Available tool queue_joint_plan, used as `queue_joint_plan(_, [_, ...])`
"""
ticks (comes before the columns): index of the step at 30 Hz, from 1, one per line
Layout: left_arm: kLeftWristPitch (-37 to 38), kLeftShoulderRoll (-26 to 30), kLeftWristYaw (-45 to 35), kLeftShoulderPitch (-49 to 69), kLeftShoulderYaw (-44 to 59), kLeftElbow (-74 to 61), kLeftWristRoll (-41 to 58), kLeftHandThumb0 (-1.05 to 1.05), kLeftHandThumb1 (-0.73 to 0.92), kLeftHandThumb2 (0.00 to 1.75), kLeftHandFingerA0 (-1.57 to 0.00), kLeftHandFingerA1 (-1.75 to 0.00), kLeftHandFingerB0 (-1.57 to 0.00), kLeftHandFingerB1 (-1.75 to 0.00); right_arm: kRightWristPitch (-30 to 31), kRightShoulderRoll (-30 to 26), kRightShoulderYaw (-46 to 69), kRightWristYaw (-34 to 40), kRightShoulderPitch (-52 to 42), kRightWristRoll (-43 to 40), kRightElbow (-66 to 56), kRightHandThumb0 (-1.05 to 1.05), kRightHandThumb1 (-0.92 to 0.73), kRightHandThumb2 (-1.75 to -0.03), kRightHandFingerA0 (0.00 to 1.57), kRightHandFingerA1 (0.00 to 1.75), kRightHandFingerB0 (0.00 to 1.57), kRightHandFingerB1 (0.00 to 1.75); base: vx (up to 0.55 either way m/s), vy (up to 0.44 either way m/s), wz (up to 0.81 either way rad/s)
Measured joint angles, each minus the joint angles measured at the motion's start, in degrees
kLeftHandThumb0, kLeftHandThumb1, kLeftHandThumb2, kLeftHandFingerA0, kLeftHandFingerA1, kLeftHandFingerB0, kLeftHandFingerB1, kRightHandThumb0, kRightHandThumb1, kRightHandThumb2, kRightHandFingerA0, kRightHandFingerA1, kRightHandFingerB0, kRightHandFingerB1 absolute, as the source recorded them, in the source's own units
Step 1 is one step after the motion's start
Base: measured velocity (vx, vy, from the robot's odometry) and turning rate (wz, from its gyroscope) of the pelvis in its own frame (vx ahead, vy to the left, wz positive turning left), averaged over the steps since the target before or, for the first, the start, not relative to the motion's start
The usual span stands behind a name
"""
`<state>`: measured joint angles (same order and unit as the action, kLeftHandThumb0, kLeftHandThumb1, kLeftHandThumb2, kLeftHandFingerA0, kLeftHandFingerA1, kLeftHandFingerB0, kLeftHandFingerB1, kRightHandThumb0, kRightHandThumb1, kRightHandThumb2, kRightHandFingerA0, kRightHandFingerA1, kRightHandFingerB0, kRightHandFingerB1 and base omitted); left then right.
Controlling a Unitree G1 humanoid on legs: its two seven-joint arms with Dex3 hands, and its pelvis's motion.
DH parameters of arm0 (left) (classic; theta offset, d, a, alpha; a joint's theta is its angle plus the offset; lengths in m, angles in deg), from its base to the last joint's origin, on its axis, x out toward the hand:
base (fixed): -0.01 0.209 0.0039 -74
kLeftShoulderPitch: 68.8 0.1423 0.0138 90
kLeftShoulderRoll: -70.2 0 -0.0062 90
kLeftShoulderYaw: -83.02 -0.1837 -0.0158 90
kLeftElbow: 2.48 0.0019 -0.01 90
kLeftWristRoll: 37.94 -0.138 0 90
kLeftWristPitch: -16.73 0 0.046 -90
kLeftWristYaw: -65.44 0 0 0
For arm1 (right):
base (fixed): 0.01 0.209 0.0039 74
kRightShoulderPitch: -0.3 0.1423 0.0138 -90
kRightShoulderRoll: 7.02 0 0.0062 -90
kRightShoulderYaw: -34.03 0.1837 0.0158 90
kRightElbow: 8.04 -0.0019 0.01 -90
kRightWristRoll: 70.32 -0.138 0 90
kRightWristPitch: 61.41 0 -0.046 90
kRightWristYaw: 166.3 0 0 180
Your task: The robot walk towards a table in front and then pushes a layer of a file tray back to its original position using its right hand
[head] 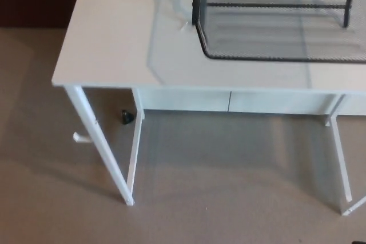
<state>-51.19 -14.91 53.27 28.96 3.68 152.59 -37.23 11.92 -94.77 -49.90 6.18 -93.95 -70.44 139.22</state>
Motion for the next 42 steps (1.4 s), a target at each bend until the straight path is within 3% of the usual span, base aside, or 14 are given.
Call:
queue_joint_plan(4, [0.4,-0.1,0.1,-0.5,-0.2,0.0,0.0,-0.36,0.46,0.67,-0.43,-0.49,-0.37,-0.43,0.2,0.1,-0.3,0.2,-0.2,0.1,0.0,-0.22,-0.57,-0.57,0.57,0.46,0.39,0.38,0.30,0.193,-0.29])
queue_joint_plan(5, [0.6,0.1,0.1,-0.8,-0.1,-0.1,0.0,-0.27,0.54,0.56,-0.46,-0.43,-0.39,-0.36,0.2,0.2,-0.5,0.2,0.1,0.1,-0.1,-0.28,-0.51,-0.63,0.53,0.50,0.36,0.43,0.24,0.174,-0.28])
queue_joint_plan(6, [0.6,0.3,0.1,-0.8,-0.1,-0.1,0.0,-0.36,0.46,0.67,-0.42,-0.48,-0.37,-0.43,0.2,0.3,-0.6,0.2,0.1,0.1,-0.1,-0.22,-0.57,-0.56,0.56,0.46,0.38,0.38,0.17,0.139,-0.10])
queue_joint_plan(9, [0.9,0.7,0.1,-1.0,0.1,0.0,0.1,-0.36,0.46,0.67,-0.44,-0.49,-0.37,-0.44,0.1,0.4,-0.8,0.2,0.6,0.1,-0.2,-0.22,-0.56,-0.57,0.57,0.46,0.39,0.38,0.15,0.122,0.04])
queue_joint_plan(11, [1.0,0.8,0.1,-0.8,0.1,0.1,0.1,-0.35,0.47,0.67,-0.42,-0.48,-0.36,-0.43,0.1,0.4,-0.9,0.2,0.5,0.1,-0.1,-0.21,-0.57,-0.57,0.56,0.46,0.38,0.38,0.12,0.038,0.04])
queue_joint_plan(12, [1.0,0.8,0.1,-0.6,0.1,0.2,0.1,-0.27,0.54,0.56,-0.47,-0.42,-0.39,-0.36,0.1,0.4,-0.9,0.2,0.4,0.1,-0.2,-0.23,-0.58,-0.57,0.55,0.45,0.38,0.38,0.07,0.015,0.09])
queue_joint_plan(13, [1.0,0.9,0.1,-0.4,0.1,0.2,0.1,-0.34,0.47,0.66,-0.44,-0.49,-0.38,-0.43,0.1,0.4,-1.0,0.2,0.4,0.2,-0.2,-0.22,-0.57,-0.57,0.55,0.46,0.39,0.38,0.00,0.000,0.00])
queue_joint_plan(15, [1.0,0.9,0.1,0.0,0.1,0.2,0.1,-0.27,0.54,0.56,-0.49,-0.43,-0.41,-0.36,0.1,0.5,-1.1,0.2,0.4,0.2,-0.1,-0.22,-0.57,-0.57,0.54,0.46,0.39,0.38,0.00,0.000,0.00])
queue_joint_plan(20, [1.1,0.8,0.0,0.4,0.6,0.4,0.3,-0.27,0.53,0.56,-0.50,-0.44,-0.40,-0.36,0.2,0.7,-1.3,0.2,0.7,0.3,0.3,-0.28,-0.53,-0.64,0.50,0.49,0.38,0.43,0.05,-0.160,-0.06])
queue_joint_plan(21, [1.1,0.9,0.0,0.4,0.7,0.5,0.3,-0.34,0.45,0.66,-0.46,-0.50,-0.38,-0.44,0.1,0.8,-1.3,0.2,0.8,0.3,0.3,-0.21,-0.58,-0.57,0.54,0.45,0.39,0.38,-0.11,-0.254,0.09])
queue_joint_plan(36, [1.6,1.2,-0.1,-0.1,0.9,0.6,0.3,-0.35,0.46,0.67,-0.45,-0.49,-0.37,-0.43,0.2,0.5,-2.0,0.7,1.6,1.1,0.7,-0.32,-0.49,-0.65,0.53,0.51,0.35,0.43,0.00,0.061,0.01])
queue_joint_plan(37, [1.6,1.4,0.0,0.0,0.9,0.6,0.3,-0.34,0.46,0.67,-0.45,-0.50,-0.35,-0.43,0.2,0.6,-2.1,0.7,1.5,1.1,0.7,-0.24,-0.56,-0.56,0.55,0.46,0.38,0.37,0.02,0.129,0.09])
queue_joint_plan(38, [1.6,1.5,0.0,0.0,0.9,0.6,0.3,-0.28,0.53,0.56,-0.50,-0.44,-0.38,-0.36,0.3,0.7,-2.2,0.7,1.6,1.1,0.7,-0.21,-0.56,-0.56,0.56,0.47,0.38,0.38,0.11,0.077,-0.03])
queue_joint_plan(42, [1.7,1.5,-0.1,0.0,1.0,0.6,0.4,-0.28,0.53,0.56,-0.52,-0.44,-0.39,-0.36,0.3,0.8,-2.1,0.6,1.8,1.1,0.7,-0.24,-0.57,-0.57,0.55,0.47,0.38,0.38,0.05,-0.001,0.09])
